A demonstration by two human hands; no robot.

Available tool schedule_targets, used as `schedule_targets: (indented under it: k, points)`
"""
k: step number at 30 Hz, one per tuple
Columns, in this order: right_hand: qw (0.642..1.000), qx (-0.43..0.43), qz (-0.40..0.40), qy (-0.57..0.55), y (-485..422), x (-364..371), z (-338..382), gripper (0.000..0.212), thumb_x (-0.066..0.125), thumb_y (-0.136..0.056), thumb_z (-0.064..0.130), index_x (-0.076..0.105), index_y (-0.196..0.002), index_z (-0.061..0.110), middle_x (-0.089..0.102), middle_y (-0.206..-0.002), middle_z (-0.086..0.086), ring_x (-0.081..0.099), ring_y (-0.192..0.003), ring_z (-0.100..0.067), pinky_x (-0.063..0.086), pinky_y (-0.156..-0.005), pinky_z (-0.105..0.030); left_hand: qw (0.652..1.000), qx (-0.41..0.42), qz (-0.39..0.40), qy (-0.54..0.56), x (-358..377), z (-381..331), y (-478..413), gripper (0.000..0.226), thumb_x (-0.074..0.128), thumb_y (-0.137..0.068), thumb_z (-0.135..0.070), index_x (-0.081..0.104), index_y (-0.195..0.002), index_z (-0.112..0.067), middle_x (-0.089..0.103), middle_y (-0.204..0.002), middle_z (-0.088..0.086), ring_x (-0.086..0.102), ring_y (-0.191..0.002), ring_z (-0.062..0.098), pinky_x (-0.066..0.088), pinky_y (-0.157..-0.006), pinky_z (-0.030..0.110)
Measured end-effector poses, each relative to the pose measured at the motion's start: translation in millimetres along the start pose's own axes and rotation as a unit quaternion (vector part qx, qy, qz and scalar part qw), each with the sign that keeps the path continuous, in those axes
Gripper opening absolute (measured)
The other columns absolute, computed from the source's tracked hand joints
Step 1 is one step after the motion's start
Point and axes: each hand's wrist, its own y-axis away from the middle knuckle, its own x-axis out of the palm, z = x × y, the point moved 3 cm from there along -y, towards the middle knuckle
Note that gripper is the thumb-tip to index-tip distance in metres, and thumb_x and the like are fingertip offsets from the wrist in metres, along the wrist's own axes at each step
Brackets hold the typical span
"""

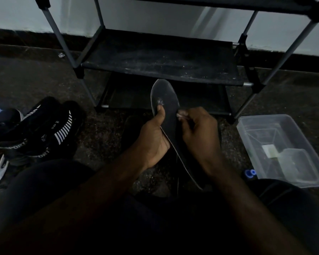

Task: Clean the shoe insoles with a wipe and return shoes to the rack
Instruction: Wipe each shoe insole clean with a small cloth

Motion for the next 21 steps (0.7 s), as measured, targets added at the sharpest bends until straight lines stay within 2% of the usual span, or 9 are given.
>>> schedule_targets:
  k: [2,4,8,10,15,19,21]
  points:
    - [0.998,-0.039,0.038,-0.020,10.3,5.1,17.2,0.015,0.065,-0.086,-0.001,0.074,-0.097,0.005,0.069,-0.093,-0.009,0.065,-0.087,-0.018,0.049,-0.080,-0.023,1.000,0.007,-0.010,-0.011,-3.2,-0.7,-0.2,0.055,0.033,-0.100,-0.045,0.058,-0.123,-0.001,0.066,-0.118,0.015,0.063,-0.111,0.023,0.047,-0.100,0.034]
    - [0.994,-0.064,0.075,-0.044,16.9,8.4,24.9,0.016,0.064,-0.088,0.001,0.074,-0.099,0.005,0.069,-0.096,-0.008,0.064,-0.089,-0.015,0.050,-0.082,-0.023,1.000,0.012,-0.014,-0.017,-5.4,-1.7,-0.8,0.058,0.034,-0.101,-0.046,0.057,-0.125,0.001,0.064,-0.124,0.018,0.062,-0.115,0.025,0.048,-0.099,0.033]
    - [0.999,0.011,0.015,-0.041,-1.7,2.0,-1.3,0.012,0.066,-0.090,0.005,0.073,-0.099,0.006,0.070,-0.094,-0.007,0.067,-0.088,-0.016,0.053,-0.082,-0.025,1.000,0.005,0.005,-0.008,-1.6,-1.0,-0.5,0.049,0.032,-0.102,-0.043,0.062,-0.115,-0.006,0.071,-0.110,0.010,0.067,-0.104,0.019,0.050,-0.093,0.031]
    - [1.000,0.019,0.000,-0.013,-1.1,1.2,-1.2,0.010,0.066,-0.089,0.005,0.073,-0.096,0.007,0.069,-0.092,-0.007,0.066,-0.085,-0.016,0.050,-0.079,-0.022,1.000,-0.002,0.008,-0.003,0.5,1.0,0.6,0.048,0.032,-0.101,-0.042,0.062,-0.115,-0.007,0.070,-0.108,0.009,0.066,-0.102,0.019,0.050,-0.093,0.031]
    - [0.995,-0.025,0.070,-0.074,16.3,9.5,23.9,0.015,0.066,-0.089,0.003,0.075,-0.100,0.007,0.070,-0.096,-0.005,0.065,-0.090,-0.013,0.051,-0.083,-0.022,1.000,0.005,-0.009,0.000,-4.1,-1.2,1.2,0.053,0.033,-0.102,-0.043,0.061,-0.117,-0.001,0.067,-0.117,0.016,0.064,-0.111,0.023,0.050,-0.094,0.030]
    - [0.997,0.059,0.001,-0.044,-3.9,-1.2,-3.9,0.010,0.067,-0.090,0.010,0.074,-0.097,0.007,0.071,-0.094,-0.003,0.067,-0.089,-0.014,0.054,-0.082,-0.027,1.000,-0.009,0.012,0.005,1.7,0.7,3.5,0.052,0.031,-0.102,-0.043,0.058,-0.124,-0.004,0.068,-0.116,0.012,0.064,-0.107,0.021,0.047,-0.099,0.034]
    - [0.995,0.083,-0.002,-0.050,-3.0,-3.2,-4.6,0.010,0.066,-0.091,0.012,0.074,-0.098,0.009,0.071,-0.095,-0.001,0.067,-0.089,-0.012,0.054,-0.081,-0.027,1.000,-0.016,0.018,0.006,3.1,2.9,4.1,0.050,0.031,-0.102,-0.043,0.060,-0.120,-0.006,0.069,-0.113,0.010,0.066,-0.104,0.020,0.048,-0.097,0.033]
